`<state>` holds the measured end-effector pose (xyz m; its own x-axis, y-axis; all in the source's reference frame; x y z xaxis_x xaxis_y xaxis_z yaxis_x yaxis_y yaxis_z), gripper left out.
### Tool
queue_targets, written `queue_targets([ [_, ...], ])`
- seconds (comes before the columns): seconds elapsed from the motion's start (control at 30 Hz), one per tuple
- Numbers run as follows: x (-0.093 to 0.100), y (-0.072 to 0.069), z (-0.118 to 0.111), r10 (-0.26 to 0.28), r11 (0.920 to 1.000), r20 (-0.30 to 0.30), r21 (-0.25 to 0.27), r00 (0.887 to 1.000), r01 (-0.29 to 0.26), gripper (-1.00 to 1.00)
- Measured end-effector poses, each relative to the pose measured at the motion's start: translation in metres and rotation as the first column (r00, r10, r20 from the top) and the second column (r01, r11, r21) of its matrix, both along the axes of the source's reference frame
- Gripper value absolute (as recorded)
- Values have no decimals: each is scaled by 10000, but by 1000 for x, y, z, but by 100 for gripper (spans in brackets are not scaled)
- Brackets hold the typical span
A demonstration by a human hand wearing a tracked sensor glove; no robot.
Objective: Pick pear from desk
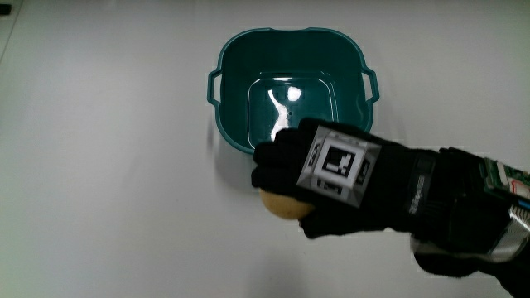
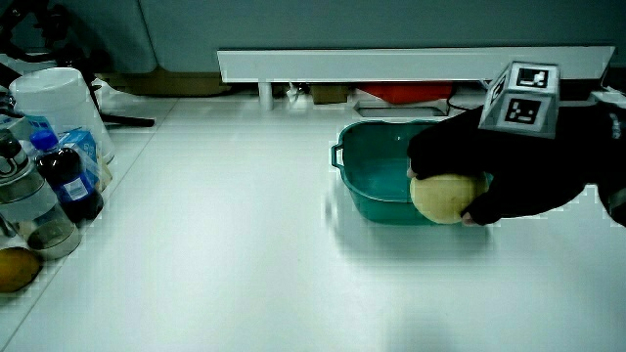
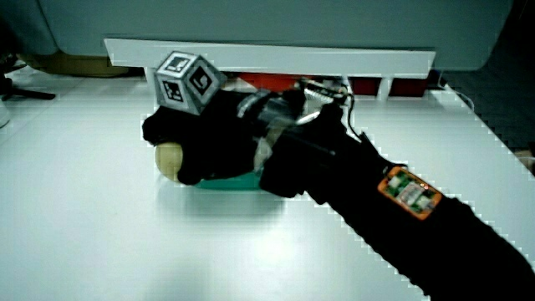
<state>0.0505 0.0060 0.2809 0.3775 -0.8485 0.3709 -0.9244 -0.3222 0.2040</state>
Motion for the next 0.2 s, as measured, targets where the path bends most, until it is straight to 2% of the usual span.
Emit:
queue_targets([
  [0.1, 2, -13, 4, 305, 9995, 92, 64, 9995, -305, 100],
  [0.13, 2, -18, 5, 328, 9994, -102, 120, 9994, -327, 100],
  [0.2, 4, -29, 10, 566, 9975, -181, 431, 9982, -558, 100],
])
